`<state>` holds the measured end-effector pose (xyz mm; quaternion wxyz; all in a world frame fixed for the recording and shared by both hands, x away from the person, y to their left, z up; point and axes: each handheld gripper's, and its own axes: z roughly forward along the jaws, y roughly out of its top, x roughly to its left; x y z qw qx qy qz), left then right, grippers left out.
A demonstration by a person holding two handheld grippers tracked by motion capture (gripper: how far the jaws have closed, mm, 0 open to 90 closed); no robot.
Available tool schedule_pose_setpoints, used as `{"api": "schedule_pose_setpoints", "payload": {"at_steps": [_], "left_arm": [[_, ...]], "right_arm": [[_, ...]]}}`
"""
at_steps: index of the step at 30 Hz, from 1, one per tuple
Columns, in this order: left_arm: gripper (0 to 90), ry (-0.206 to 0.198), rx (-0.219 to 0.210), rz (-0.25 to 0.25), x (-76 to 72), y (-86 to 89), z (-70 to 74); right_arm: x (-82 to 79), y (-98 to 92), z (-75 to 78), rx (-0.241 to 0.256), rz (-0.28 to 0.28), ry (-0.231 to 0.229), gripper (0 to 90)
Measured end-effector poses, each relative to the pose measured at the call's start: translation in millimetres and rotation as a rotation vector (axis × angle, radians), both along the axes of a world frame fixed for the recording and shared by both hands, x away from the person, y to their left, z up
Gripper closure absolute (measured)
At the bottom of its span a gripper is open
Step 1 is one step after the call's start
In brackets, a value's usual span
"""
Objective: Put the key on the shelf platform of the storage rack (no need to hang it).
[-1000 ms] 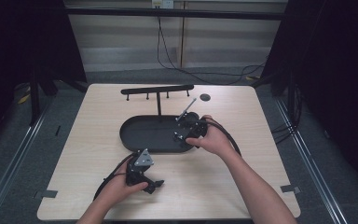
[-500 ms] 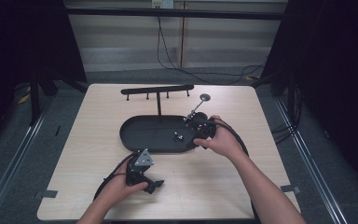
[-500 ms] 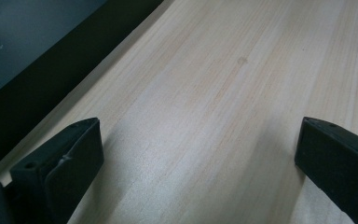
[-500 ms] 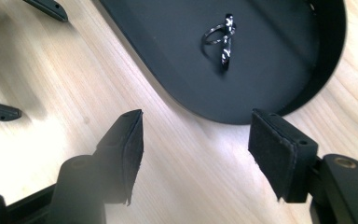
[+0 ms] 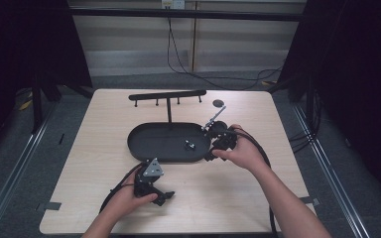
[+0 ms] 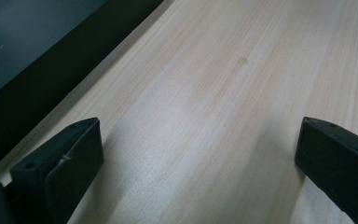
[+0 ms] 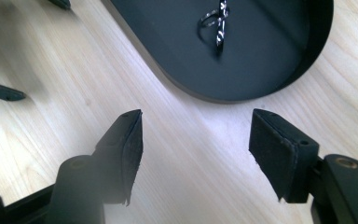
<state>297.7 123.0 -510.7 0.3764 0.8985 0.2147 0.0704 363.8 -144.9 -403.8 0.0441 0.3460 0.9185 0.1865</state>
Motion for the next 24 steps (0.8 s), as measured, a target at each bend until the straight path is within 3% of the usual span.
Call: {"api": "schedule_pose_setpoints", "payload": {"at_steps": [24], "left_arm": [[0.7,-0.003,0.005,-0.001,0.0,0.2,0.1]], "right_arm": [[-23.3,-26.6,-0.7,0.012,-0.029,-0.012,35.0]]}}
